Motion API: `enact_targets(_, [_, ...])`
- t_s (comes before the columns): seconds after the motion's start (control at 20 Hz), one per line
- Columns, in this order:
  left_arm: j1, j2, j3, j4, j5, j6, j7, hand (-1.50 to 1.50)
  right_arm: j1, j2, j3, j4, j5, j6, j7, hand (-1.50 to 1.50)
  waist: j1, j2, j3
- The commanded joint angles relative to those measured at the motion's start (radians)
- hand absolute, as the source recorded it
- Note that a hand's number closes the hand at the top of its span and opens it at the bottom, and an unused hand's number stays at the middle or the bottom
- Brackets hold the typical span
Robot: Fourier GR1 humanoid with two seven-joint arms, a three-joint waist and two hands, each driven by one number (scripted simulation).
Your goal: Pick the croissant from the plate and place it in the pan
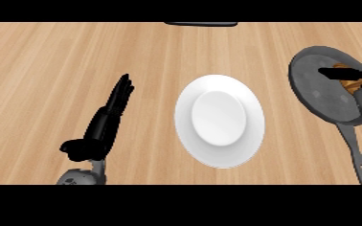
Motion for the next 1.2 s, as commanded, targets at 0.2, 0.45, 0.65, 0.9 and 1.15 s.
enact_targets(0.2, [0.071, 0.037, 0.031, -0.029, 0.023, -0.030, -0.030, 0.00, 0.023, -0.002, -0.179, -0.059, -0.221, -0.060, -0.308, -1.50, -0.020, -0.013, -0.002])
enact_targets(0.45, [0.038, -0.011, 0.010, -0.043, -0.019, 0.038, 0.033, 0.00, 0.069, -0.028, -0.250, -0.064, -0.357, 0.082, -0.384, -1.50, -0.039, -0.018, -0.004])
enact_targets(0.65, [0.064, 0.002, 0.022, -0.012, -0.013, 0.014, -0.013, 0.00, 0.144, -0.009, -0.252, -0.189, -0.447, 0.270, -0.376, -1.50, -0.064, -0.027, -0.006])
enact_targets(0.9, [0.074, 0.010, 0.032, -0.110, 0.005, 0.021, 0.073, 0.00, 0.332, 0.064, -0.218, -0.396, -0.521, 0.451, -0.371, -1.50, -0.074, -0.033, -0.007])
enact_targets(1.15, [0.043, 0.013, 0.056, -0.039, 0.012, -0.007, 0.027, 0.00, 0.515, 0.176, -0.160, -0.687, -0.575, 0.497, -0.344, -1.50, -0.066, -0.027, -0.007])
